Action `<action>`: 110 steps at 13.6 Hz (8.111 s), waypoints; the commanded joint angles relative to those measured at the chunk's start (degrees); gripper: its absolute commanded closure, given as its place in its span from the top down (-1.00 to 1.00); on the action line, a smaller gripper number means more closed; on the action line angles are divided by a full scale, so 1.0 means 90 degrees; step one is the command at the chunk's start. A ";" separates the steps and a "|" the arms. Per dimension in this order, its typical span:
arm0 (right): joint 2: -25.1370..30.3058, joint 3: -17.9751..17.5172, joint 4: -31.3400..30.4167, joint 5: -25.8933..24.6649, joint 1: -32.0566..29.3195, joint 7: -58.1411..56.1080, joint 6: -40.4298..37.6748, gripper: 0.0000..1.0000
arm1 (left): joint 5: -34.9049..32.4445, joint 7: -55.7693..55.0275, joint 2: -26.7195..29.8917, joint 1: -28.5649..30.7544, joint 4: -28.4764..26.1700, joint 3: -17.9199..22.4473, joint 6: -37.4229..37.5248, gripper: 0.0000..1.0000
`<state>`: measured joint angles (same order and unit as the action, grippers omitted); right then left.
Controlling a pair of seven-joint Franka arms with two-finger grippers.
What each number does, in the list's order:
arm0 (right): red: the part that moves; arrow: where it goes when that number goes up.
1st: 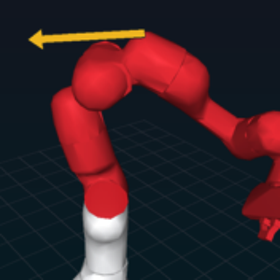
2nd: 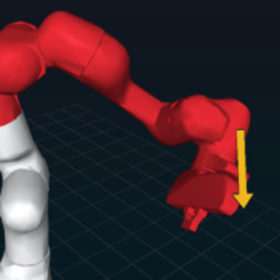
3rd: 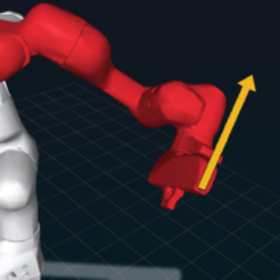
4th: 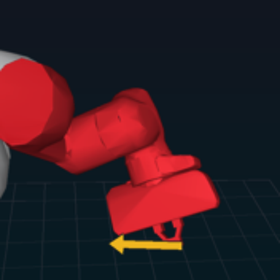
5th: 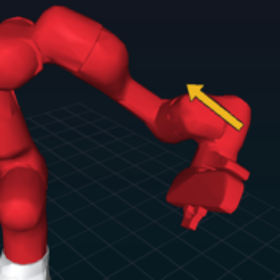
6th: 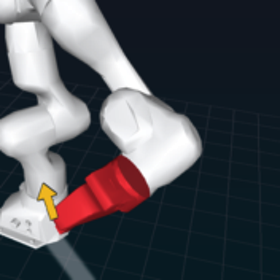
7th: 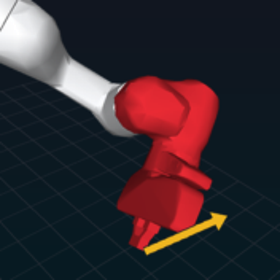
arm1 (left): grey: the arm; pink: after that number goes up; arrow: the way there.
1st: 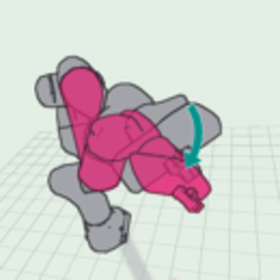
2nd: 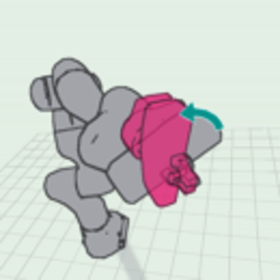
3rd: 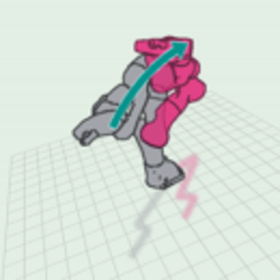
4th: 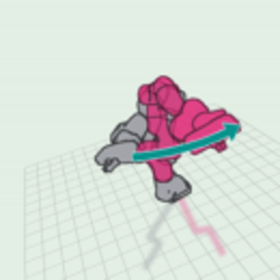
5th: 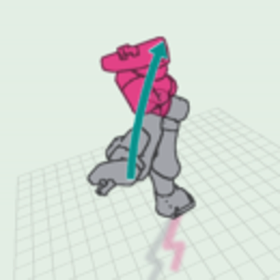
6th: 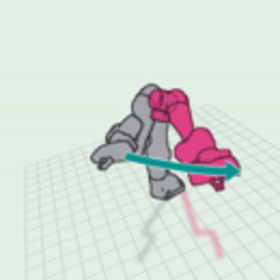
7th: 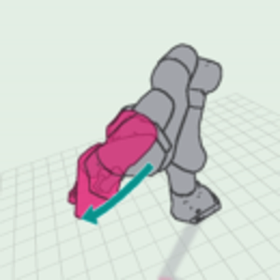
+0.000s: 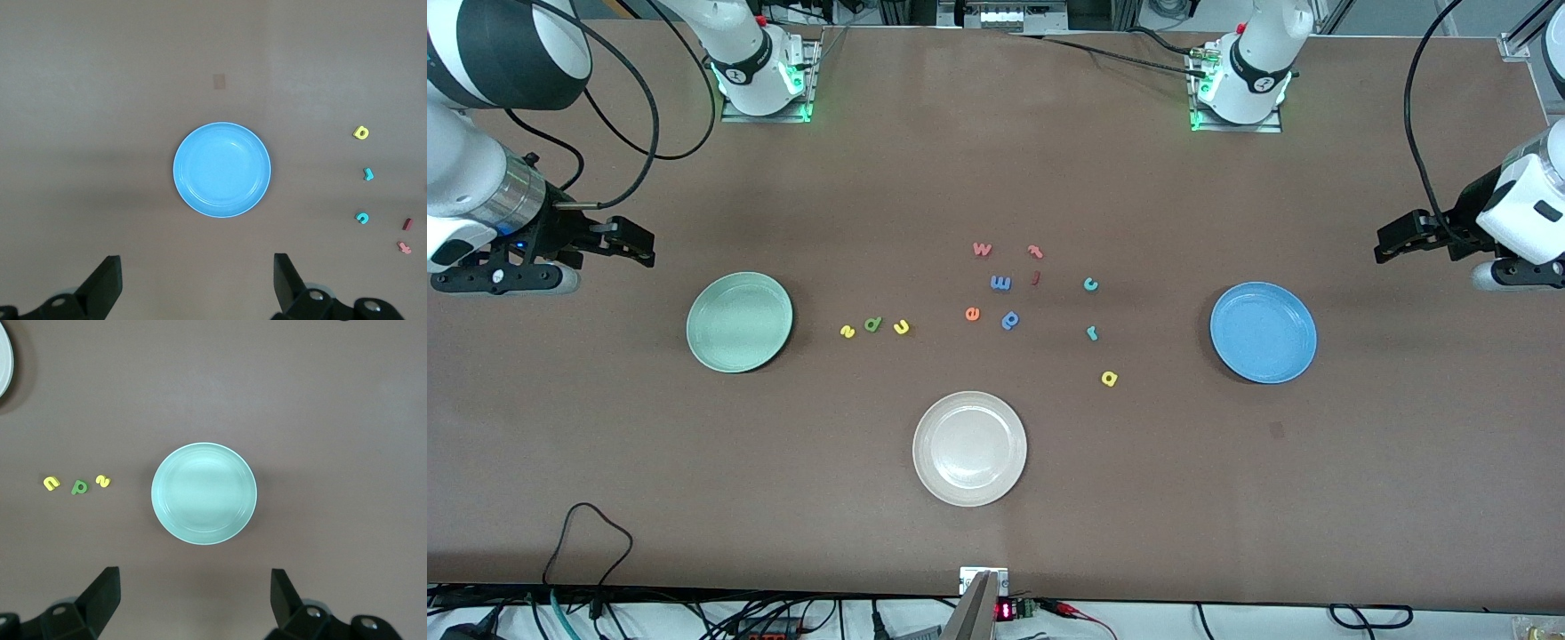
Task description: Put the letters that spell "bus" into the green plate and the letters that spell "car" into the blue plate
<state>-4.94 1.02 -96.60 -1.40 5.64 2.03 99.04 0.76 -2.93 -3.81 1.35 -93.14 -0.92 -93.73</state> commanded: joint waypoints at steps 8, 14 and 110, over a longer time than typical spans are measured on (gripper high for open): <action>-0.0300 -0.0065 0.0050 0.0058 0.0057 -0.0098 -0.0057 1.00 | 0.0072 0.0169 -0.1078 -0.0432 -0.0149 -0.0317 -0.0705 1.00; -0.1246 -0.0094 -0.0116 0.0039 0.0661 -0.0040 0.0331 1.00 | 0.0179 -0.0220 -0.3099 -0.1662 0.0630 -0.0386 -0.1919 0.75; -0.3495 0.0052 -0.1083 0.0195 0.2615 0.3837 0.4611 -0.03 | -0.0094 -0.4372 -0.4353 -0.2093 -0.0168 -0.1333 -0.3951 -0.99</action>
<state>-35.65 1.27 -107.08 -0.88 28.55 35.95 140.68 0.83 -42.18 -42.74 -17.22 -95.19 -13.05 -130.03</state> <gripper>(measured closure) 0.511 0.841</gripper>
